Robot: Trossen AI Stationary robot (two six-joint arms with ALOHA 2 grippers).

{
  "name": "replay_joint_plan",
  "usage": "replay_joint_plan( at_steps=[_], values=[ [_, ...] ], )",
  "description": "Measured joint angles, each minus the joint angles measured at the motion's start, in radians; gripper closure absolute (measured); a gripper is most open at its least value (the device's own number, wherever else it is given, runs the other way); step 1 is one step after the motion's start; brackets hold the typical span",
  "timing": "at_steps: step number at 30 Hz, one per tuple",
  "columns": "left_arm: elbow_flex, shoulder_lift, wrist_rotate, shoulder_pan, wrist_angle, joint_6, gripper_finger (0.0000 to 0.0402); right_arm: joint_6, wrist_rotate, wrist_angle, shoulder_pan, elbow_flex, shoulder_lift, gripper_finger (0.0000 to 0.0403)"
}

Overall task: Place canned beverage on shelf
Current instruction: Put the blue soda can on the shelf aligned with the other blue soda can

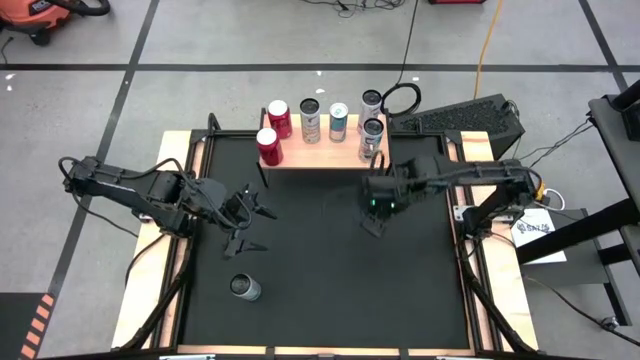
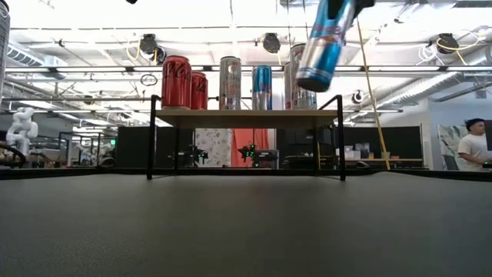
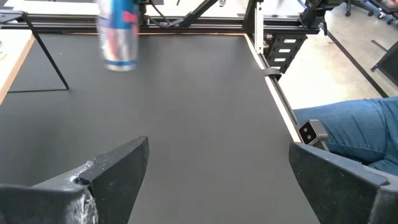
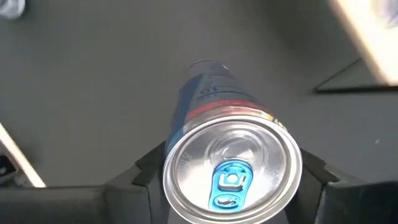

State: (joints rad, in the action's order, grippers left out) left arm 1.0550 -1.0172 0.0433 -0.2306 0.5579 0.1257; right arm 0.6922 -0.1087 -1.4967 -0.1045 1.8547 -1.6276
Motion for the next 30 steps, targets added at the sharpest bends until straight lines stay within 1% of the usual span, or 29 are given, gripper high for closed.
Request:
replay_joint_plan(
  at_steps=[8,13,17,21,24,27,28,30],
  values=[
    [0.0,0.0,0.0,0.0,0.0,0.0,0.001,-0.138,0.005,-0.001,0.136,0.114,-0.025,0.0206],
    [0.0,0.0,0.0,0.0,0.001,0.0,0.001,-0.25,0.006,-0.025,0.195,0.255,-0.105,0.0206],
    [0.0,0.0,0.0,0.0,0.008,0.0,0.001,-0.305,0.009,-0.072,0.244,0.393,-0.172,0.0206],
    [0.0,0.0,0.0,0.0,0.011,-0.001,0.001,-0.348,0.008,-0.072,0.286,0.486,-0.207,0.0206],
    [0.0,0.0,0.0,0.0,0.012,-0.002,0.001,-0.392,0.033,-0.056,0.308,0.502,-0.214,0.0206],
    [0.0,0.0,0.0,0.0,0.012,-0.002,0.001,-0.451,0.028,-0.059,0.32,0.501,-0.217,0.0206],
    [0.0,0.0,0.0,0.0,0.012,-0.002,0.001,-0.471,0.022,-0.06,0.321,0.501,-0.22,0.0206],
    [0.0,0.0,0.0,0.0,0.012,-0.002,0.001,-0.491,-0.025,-0.053,0.322,0.501,-0.227,0.0206]
  ],
)
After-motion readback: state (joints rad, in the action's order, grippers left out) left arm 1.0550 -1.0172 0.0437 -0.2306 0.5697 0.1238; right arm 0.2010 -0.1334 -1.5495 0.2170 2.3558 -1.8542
